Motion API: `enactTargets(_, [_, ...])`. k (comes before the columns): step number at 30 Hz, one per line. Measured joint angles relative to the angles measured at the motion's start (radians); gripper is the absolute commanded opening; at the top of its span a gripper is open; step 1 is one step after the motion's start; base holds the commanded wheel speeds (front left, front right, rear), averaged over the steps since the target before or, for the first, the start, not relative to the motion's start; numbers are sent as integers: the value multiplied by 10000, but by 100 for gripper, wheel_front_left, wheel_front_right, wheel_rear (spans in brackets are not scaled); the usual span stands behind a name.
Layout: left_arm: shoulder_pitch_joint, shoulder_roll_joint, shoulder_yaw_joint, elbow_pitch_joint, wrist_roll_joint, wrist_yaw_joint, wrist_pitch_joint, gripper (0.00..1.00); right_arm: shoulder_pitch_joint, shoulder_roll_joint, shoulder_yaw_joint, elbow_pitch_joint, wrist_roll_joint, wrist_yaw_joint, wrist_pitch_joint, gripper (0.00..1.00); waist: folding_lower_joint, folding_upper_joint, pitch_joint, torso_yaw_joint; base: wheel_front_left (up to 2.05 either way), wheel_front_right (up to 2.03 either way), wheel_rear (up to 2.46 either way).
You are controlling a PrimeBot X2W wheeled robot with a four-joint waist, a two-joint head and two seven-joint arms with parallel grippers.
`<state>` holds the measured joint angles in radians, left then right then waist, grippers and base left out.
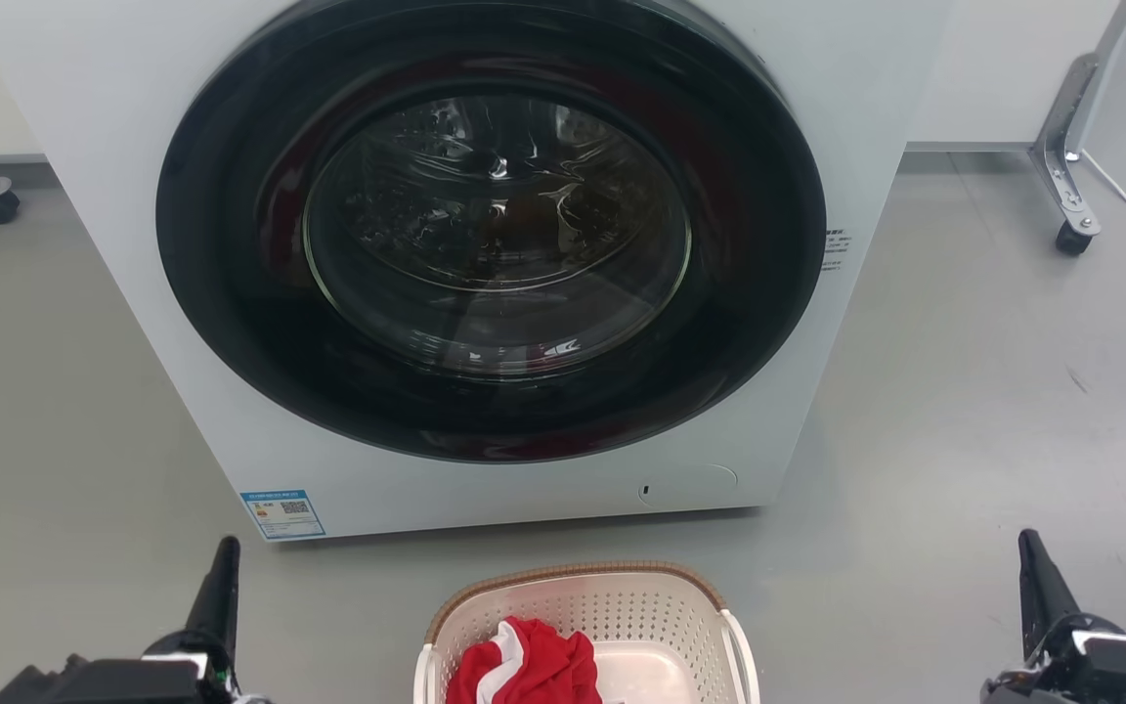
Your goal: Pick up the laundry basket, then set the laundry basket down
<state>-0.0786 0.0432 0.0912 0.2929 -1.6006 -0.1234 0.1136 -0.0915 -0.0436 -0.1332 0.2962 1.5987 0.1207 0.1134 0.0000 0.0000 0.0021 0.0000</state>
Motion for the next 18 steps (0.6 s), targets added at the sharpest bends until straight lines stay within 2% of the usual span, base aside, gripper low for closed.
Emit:
enactTargets(1, [22, -4, -10, 44, 0, 2, 0, 100, 15, 6, 10, 54, -2, -2, -2, 100, 0, 0, 0, 0, 0, 0, 0])
enactTargets(4, [331, -75, -48, 341, 0, 13, -8, 100, 306, 113, 54, 360, -4, -21, -6, 100, 0, 0, 1, -1, 0, 0, 0])
enactTargets(18, [287, -61, -324, 134, 221, 12, -393, 100, 268, 119, 431, 249, -424, -19, -460, 100, 0, 0, -20, -45, 0, 0, 0])
